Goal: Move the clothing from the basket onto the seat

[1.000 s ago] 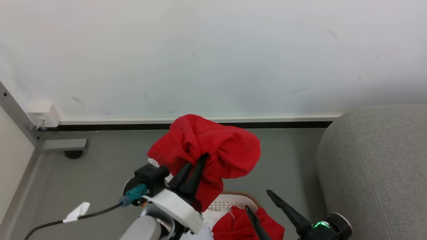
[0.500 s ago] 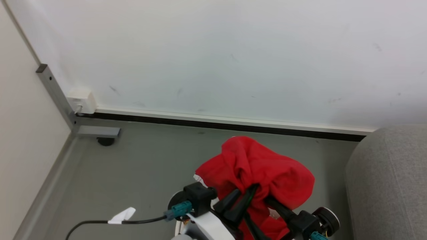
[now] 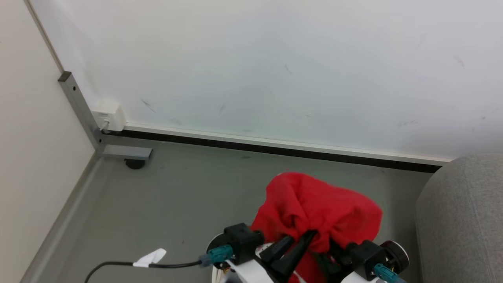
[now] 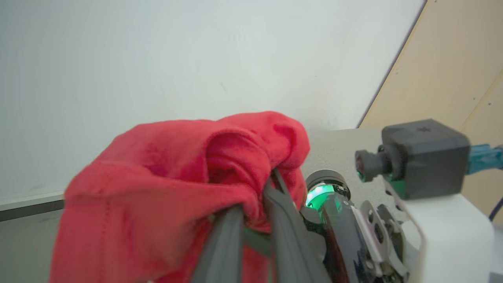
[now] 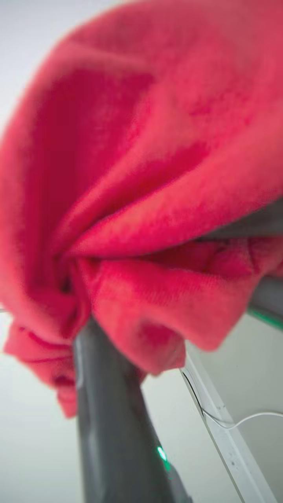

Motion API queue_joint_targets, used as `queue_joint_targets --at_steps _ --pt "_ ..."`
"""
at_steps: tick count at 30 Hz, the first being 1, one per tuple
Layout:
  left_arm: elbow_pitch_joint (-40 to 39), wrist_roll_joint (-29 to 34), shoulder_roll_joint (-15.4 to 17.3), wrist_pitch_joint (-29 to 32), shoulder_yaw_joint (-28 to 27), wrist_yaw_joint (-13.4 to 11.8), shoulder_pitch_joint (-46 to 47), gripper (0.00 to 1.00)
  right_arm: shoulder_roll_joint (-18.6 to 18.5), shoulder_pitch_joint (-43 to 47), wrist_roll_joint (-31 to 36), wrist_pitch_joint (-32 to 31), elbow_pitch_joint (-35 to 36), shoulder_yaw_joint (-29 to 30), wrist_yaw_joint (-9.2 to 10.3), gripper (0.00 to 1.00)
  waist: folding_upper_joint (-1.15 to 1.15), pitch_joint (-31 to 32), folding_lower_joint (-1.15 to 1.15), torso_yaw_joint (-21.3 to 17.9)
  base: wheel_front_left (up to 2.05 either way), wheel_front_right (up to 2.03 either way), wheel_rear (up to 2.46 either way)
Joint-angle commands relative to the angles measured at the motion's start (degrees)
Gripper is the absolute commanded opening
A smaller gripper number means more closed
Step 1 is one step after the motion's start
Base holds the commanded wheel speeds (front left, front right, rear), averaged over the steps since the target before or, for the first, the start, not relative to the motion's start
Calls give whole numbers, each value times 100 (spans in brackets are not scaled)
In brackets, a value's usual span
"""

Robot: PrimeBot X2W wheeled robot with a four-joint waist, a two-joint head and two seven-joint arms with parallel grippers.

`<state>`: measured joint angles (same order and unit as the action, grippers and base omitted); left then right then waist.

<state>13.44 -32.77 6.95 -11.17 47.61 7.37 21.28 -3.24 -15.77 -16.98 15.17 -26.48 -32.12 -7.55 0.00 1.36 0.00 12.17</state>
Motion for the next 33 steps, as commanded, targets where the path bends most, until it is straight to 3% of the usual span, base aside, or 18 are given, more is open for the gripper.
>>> queue_joint_targets --at_steps 1,13,14,15,16,24,33 --pt "35 -46 54 -27 -33 11 -57 0 0 -2 30 -2 31 9 12 0 0 3 0 -10 0 0 0" --pt "321 -200 76 -160 -213 -66 23 0 -25 105 -110 -1 205 -54 12 0 0 11 0 -117 0 0 0" --pt "331 -199 71 -169 -213 -71 29 7 -28 124 -130 -1 233 -30 12 0 0 15 0 -127 0 0 0" --pt "333 -201 60 -174 -215 -74 34 41 -30 145 -145 0 262 -14 12 0 0 18 0 -139 0 0 0" --pt "330 -203 51 -191 -211 -64 35 98 -40 166 -169 0 296 10 12 0 0 20 0 -156 0 0 0" --pt "131 -151 155 -303 -140 -34 5 100 -179 312 -116 0 614 437 12 0 0 -34 0 -606 0 0 0" --pt "74 91 273 -396 -227 -16 -30 100 -419 430 97 0 1094 1110 12 0 0 -171 0 -1686 0 0 0"
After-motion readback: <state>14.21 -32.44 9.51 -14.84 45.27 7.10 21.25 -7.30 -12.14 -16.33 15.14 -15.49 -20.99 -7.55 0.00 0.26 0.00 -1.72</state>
